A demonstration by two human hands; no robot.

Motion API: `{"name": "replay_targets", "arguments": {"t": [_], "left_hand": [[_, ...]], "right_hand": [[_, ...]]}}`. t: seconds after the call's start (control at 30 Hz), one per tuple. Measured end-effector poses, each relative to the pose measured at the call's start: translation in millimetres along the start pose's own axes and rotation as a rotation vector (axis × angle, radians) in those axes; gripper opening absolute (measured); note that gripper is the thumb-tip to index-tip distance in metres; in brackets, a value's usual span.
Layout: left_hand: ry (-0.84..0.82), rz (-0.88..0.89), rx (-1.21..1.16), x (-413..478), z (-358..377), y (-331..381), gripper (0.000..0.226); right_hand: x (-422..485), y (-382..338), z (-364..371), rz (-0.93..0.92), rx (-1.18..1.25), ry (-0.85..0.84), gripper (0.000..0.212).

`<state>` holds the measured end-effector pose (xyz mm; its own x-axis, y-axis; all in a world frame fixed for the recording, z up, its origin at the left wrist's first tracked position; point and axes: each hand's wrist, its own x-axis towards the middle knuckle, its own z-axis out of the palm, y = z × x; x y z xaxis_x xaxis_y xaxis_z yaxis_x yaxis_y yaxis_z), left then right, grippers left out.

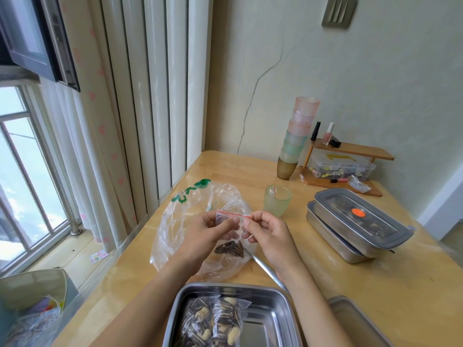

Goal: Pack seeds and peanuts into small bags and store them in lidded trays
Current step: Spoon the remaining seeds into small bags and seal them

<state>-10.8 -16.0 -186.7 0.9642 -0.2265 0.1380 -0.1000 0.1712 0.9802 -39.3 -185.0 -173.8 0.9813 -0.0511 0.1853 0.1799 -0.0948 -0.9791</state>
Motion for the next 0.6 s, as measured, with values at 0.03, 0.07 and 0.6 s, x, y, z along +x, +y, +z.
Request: {"name": "replay_targets", "arguments": {"t": [0.03,0.07,0.6], "left_hand": [[-0.001,0.002,-0.001,-0.1,0.2,0.3,0.015],[-0.004,0.006,0.003,-0.6,0.5,0.7,0.015],[-0.058,0.076,0.026,-0.2,0.6,-0.7,0.012]], "right_hand": [[0.0,0.1,0.1,-0.005,0.003,0.003,0.008],[0.1,0.3,0.1,-0.013,0.000,0.008,0.008],[-3.1,4.1,2.9,-0.176,-0.196,0.059,0.010]]}}
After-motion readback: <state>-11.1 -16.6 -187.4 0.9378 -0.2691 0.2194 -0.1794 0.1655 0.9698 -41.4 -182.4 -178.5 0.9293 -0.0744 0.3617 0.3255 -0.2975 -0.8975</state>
